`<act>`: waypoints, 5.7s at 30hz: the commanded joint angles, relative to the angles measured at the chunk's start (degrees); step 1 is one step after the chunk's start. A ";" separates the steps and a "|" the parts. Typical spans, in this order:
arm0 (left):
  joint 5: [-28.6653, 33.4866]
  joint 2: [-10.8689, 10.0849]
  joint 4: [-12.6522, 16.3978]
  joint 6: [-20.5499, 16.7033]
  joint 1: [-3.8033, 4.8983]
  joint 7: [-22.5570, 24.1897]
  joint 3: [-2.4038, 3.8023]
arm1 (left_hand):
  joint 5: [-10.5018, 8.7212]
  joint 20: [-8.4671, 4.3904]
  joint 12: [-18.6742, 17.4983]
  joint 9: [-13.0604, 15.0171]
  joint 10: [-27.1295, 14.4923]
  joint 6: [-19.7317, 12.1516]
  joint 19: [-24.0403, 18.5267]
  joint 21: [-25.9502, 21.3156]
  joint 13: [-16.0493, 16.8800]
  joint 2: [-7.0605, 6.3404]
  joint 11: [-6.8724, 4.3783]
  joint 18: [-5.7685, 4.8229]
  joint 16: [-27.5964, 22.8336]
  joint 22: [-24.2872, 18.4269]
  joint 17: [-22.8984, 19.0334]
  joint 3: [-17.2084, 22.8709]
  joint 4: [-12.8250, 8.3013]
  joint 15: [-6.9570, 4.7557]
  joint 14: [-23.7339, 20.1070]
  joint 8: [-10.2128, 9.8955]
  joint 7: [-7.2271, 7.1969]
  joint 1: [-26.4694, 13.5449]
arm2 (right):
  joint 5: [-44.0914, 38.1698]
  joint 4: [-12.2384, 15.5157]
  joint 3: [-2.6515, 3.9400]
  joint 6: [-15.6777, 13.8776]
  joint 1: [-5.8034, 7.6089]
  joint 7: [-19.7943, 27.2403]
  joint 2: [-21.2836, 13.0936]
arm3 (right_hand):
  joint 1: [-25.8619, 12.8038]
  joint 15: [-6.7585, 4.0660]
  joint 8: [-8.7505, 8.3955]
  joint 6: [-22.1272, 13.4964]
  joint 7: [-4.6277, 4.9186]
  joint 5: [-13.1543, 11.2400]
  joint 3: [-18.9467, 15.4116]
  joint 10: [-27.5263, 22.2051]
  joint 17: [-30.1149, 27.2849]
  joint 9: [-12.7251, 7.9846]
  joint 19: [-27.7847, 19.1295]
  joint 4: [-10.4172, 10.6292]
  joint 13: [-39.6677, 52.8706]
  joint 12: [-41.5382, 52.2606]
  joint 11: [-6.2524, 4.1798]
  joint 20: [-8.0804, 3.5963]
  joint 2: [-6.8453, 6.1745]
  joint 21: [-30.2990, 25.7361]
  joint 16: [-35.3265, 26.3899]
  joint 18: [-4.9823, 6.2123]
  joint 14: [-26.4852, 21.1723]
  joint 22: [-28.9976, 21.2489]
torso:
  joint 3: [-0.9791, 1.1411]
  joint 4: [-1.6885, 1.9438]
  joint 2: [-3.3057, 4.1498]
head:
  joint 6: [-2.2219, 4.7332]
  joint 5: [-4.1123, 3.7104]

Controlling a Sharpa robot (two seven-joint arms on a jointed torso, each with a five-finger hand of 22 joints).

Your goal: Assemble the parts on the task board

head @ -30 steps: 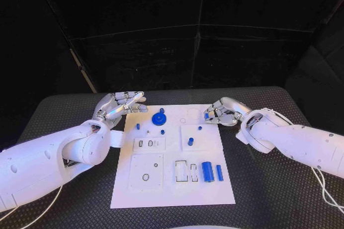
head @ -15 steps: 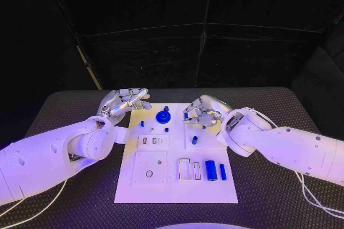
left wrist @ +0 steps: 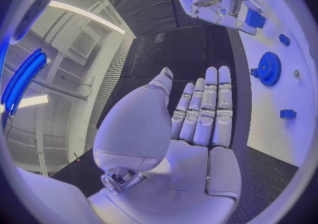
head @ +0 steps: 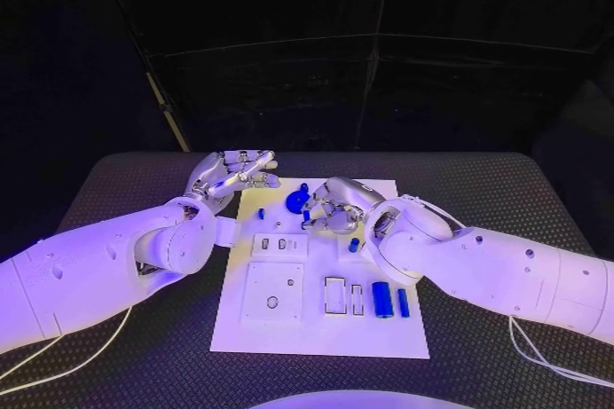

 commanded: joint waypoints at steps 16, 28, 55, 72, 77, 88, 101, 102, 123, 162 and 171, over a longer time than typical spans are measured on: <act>-0.01 0.57 -0.21 0.86 0.11 0.07 0.06 | -0.02 -0.03 -0.20 -0.05 0.30 0.46 0.37 -0.19 -0.05 0.57 0.01 0.74 -0.35 -0.08 0.09 -0.08 -0.35 0.03 0.48 -0.36 -0.04 -0.17 | -8.35 -1.87 -1.85 3.18 -0.56 -3.66 4.71 | -1.36 -0.34 0.43 1.18 -0.81 0.37 0.23 0.88 11.21 0.04 -0.16 0.06 -1.00 -0.68 -1.41 -0.48 -0.40 0.02 0.12 -0.68 5.24 -0.17 | 0.05 -0.03 0.01 | -0.82 0.95; -0.01 0.54 -0.21 1.00 0.11 -0.08 0.06 | -0.02 -0.03 -0.20 -0.05 0.30 0.46 0.37 -0.19 -0.05 0.57 0.01 0.74 -0.35 -0.08 0.09 -0.08 -0.35 0.03 0.48 -0.36 -0.04 -0.17 | -9.63 -3.11 -1.99 4.06 -1.48 -3.58 5.94 | -1.64 -0.35 0.39 1.12 -0.79 0.40 0.20 0.82 11.15 0.00 -0.21 0.05 -1.09 -0.78 -1.41 -0.50 -0.68 -0.05 0.10 -0.66 5.22 -0.29 | 0.02 0.02 -0.02 | -1.32 1.16; -0.01 0.44 -0.30 1.24 0.11 -0.40 0.06 | -0.03 -0.05 -0.27 -0.04 0.41 0.56 0.41 -0.24 -0.04 0.65 -0.02 0.74 -0.49 -0.14 0.19 -0.14 -0.51 0.01 0.53 -0.45 -0.09 -0.03 | -9.74 -3.39 -2.02 7.20 -1.89 -4.62 5.76 | -2.47 -0.32 0.25 0.85 -0.68 0.30 0.08 0.53 11.00 -0.11 -0.29 0.10 -1.49 -1.16 -1.33 -0.52 -1.45 -0.17 0.04 -0.65 5.19 -0.47 | 0.07 -0.03 0.00 | -1.74 1.42; -0.01 0.42 -0.32 1.23 0.11 -0.45 0.06 | -0.03 -0.05 -0.27 -0.04 0.41 0.56 0.41 -0.24 -0.04 0.65 -0.02 0.74 -0.49 -0.14 0.19 -0.14 -0.51 0.01 0.53 -0.45 -0.09 -0.03 | -10.09 -3.20 -2.02 7.43 -1.90 -5.11 5.65 | -3.62 -0.05 -0.45 -0.41 -0.19 0.15 -0.13 -0.33 10.74 -0.37 -0.46 0.18 -2.62 -2.13 -0.95 -0.35 -2.76 -0.40 -0.07 -0.63 5.14 -0.78 | 0.01 -0.02 -0.02 | -1.84 1.35; -0.01 0.41 -0.33 1.23 0.11 -0.46 0.06 | -0.03 -0.05 -0.27 -0.04 0.41 0.56 0.41 -0.24 -0.04 0.65 -0.02 0.74 -0.49 -0.14 0.19 -0.14 -0.51 0.01 0.53 -0.45 -0.09 -0.03 | -10.25 -3.22 -2.02 6.92 -1.90 -5.21 5.70 | -4.43 0.30 -1.24 -1.80 0.33 0.36 -0.32 -0.82 10.60 -0.49 -0.57 0.40 -3.19 -2.63 -0.52 -0.09 -3.61 -0.54 -0.13 -0.63 5.10 -0.98 | 0.04 -0.02 -0.01 | -1.84 1.36; -0.01 0.40 -0.35 1.27 0.10 -0.48 0.06 | -0.03 -0.05 -0.31 -0.05 0.40 0.56 0.41 -0.25 -0.05 0.67 -0.02 0.74 -0.54 -0.15 0.22 -0.15 -0.55 0.01 0.53 -0.49 -0.09 0.00 | -10.66 -3.37 -2.02 6.12 -1.90 -5.38 5.93 | -5.04 0.59 -1.68 -2.59 0.64 0.45 -0.42 -1.16 10.57 -0.45 -0.68 0.61 -3.53 -2.91 -0.20 0.20 -4.21 -0.67 -0.15 -0.59 5.10 -1.17 | 0.04 -0.01 -0.01 | -1.89 1.35; -0.01 0.36 -0.38 1.49 0.10 -0.56 0.06 | -0.02 -0.05 -0.38 -0.05 0.45 0.61 0.42 -0.30 -0.05 0.76 -0.05 0.73 -0.66 -0.20 0.28 -0.18 -0.64 0.01 0.52 -0.56 -0.19 0.06 | -10.95 -3.37 -2.02 3.87 -1.91 -5.85 6.05 | -8.86 1.07 -2.36 -4.41 1.00 -1.98 -3.04 -2.52 10.29 -0.37 -1.11 3.11 -5.14 -4.04 0.28 0.72 -6.16 -1.15 -0.28 -0.43 5.02 -1.97 | 0.04 -0.05 -0.03 | -1.94 1.33; -0.01 0.36 -0.39 1.55 0.10 -0.57 0.06 | -0.02 -0.06 -0.39 -0.04 0.52 0.68 0.42 -0.32 -0.05 0.82 -0.10 0.73 -0.74 -0.22 0.30 -0.19 -0.67 0.00 0.48 -0.57 -0.29 0.09 | -11.06 -3.34 -2.02 3.34 -1.91 -5.86 6.05 | -9.27 1.18 -2.55 -4.95 1.13 -2.13 -3.67 -3.30 10.23 -0.38 -1.22 3.53 -6.12 -4.76 0.40 0.80 -6.51 -1.25 -0.31 -0.40 5.00 -2.14 | 0.05 -0.03 -0.03 | -1.94 1.31; -5.84 -0.18 -1.02 1.23 0.09 -5.24 0.06 | 0.35 -2.67 1.03 0.42 8.77 6.31 6.31 2.38 0.79 1.72 -2.86 0.92 1.65 0.57 3.33 -1.40 -1.09 -2.96 9.90 0.36 -2.15 -0.17 | -4.88 3.43 -1.94 -9.15 -2.31 10.26 -0.74 | -5.24 2.18 -2.86 -9.36 2.36 0.19 -8.37 -5.95 9.47 -0.15 -2.55 7.06 -9.09 -6.18 1.52 1.83 -7.01 -2.32 -0.61 -0.04 4.80 -4.19 | 0.08 -0.07 -0.17 | -1.60 1.55; -62.13 9.57 -7.80 31.45 7.46 -56.01 -0.50 | -0.11 -10.12 67.69 22.48 20.10 4.89 25.11 60.73 65.15 4.74 -10.27 -6.20 78.24 64.57 78.27 -16.42 3.89 -10.38 25.19 22.35 -9.40 -15.59 | 20.03 8.66 2.69 -1.73 0.33 14.17 -17.53 | -2.86 1.39 -0.65 -7.19 1.48 5.43 -10.00 -6.68 4.41 0.12 -5.36 5.67 -11.01 -7.36 0.66 1.16 -5.04 -5.71 -3.01 0.84 3.59 -9.72 | 1.09 -0.04 -3.43 | -3.79 2.84; -62.67 12.59 -9.92 34.63 8.56 -56.58 -2.52 | -0.11 -10.14 67.58 23.10 19.94 4.51 25.04 60.75 65.01 5.10 -10.29 -6.20 78.24 64.61 78.27 -16.83 3.89 -10.40 25.19 22.81 -9.42 -15.77 | 19.74 8.24 2.68 -1.77 0.33 13.80 -17.07 | -3.01 1.27 -0.41 -7.01 1.37 6.26 -10.46 -6.50 4.24 0.10 -5.27 5.75 -11.07 -7.35 0.55 1.03 -4.92 -5.89 -3.16 0.85 3.58 -9.92 | 1.04 -0.04 -3.31 | -4.08 2.96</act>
